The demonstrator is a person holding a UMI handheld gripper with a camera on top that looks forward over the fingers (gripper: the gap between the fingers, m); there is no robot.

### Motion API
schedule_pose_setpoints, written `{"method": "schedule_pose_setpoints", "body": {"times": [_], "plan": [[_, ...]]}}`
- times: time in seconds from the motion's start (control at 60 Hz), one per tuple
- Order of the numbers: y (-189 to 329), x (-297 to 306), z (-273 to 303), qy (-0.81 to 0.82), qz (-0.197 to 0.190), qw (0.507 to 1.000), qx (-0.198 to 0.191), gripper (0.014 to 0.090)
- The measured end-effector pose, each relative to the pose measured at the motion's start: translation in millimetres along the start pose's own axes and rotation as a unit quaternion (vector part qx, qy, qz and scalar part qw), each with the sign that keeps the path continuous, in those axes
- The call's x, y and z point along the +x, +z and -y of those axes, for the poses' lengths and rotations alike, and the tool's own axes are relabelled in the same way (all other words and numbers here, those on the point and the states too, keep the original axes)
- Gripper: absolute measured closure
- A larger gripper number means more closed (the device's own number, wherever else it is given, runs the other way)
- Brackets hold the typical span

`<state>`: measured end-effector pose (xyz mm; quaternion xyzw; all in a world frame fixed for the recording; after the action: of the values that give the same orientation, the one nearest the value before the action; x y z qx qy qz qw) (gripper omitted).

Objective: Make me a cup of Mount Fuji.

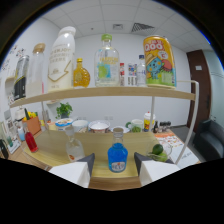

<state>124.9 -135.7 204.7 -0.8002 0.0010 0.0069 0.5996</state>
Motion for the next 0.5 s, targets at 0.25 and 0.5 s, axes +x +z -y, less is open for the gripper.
{"method": "schedule_pose_setpoints", "body": {"times": [0.25, 0.5], "plan": [[35.6, 7.6, -2.6, -0.008, -0.001, 1.000, -0.005, 0.0670], [22.7, 1.8, 0.0, 0.008, 0.012, 1.000, -0.015, 0.0683]]}}
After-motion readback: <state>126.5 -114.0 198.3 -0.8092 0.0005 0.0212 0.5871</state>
